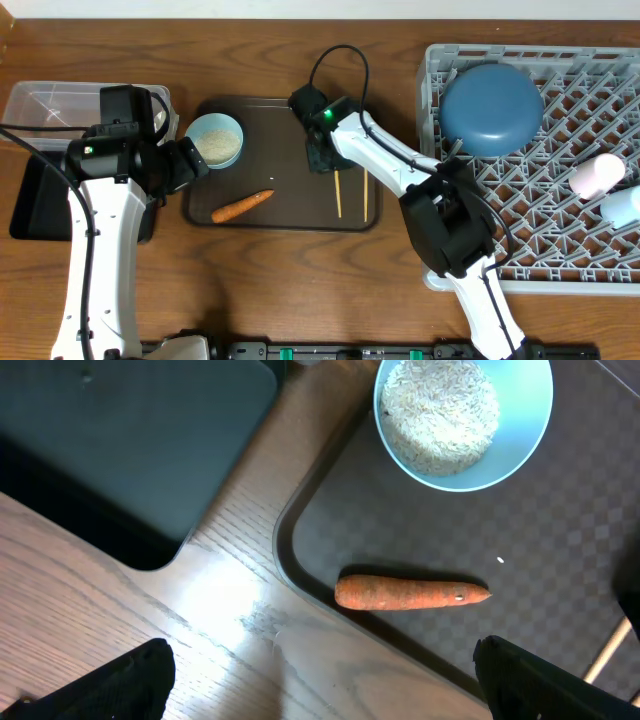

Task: Sort waste into correct bins and load items into the dishwasher rack
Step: 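Move the right gripper to the tray and grasp one chopstick, then carry the chopstick right and insert it upright into the rack, then move the right gripper back to the tray and grasp the second chopstick, then carry the second chopstick right and insert it into the rack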

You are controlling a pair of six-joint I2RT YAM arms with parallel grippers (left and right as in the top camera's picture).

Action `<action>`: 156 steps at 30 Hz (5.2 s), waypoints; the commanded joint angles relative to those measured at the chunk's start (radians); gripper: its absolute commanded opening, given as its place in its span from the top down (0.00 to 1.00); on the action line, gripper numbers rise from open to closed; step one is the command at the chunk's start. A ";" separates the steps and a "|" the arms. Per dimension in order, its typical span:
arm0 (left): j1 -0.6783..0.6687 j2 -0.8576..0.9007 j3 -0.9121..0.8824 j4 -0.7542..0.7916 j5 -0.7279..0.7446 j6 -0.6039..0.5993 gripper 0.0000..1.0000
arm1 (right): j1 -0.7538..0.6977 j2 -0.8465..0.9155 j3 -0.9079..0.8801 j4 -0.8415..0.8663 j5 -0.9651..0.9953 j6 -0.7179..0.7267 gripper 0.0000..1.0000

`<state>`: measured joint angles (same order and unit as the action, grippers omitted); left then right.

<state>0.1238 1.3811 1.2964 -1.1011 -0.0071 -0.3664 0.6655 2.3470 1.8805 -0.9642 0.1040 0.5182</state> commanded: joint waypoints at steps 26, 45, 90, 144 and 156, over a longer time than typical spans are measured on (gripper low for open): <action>0.005 -0.003 -0.006 -0.006 -0.012 -0.005 0.02 | -0.084 -0.226 0.003 -0.082 0.027 0.028 0.99; 0.005 -0.003 -0.006 -0.006 -0.013 -0.005 0.02 | -0.391 -0.610 -0.233 -0.390 0.020 0.009 0.99; 0.005 -0.003 -0.006 -0.005 -0.012 -0.006 0.02 | -0.254 -0.719 -0.420 0.074 -0.205 -0.211 0.42; 0.005 -0.003 -0.006 -0.006 -0.012 -0.006 0.02 | -0.220 -0.486 -0.243 0.025 -0.056 -0.019 0.99; 0.005 -0.003 -0.006 -0.006 -0.012 -0.006 0.02 | -0.430 -0.593 -0.327 -0.290 -0.030 -0.157 0.99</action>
<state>0.1238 1.3811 1.2964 -1.1011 -0.0071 -0.3664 0.2516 1.7340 1.6108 -1.2407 0.0681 0.4164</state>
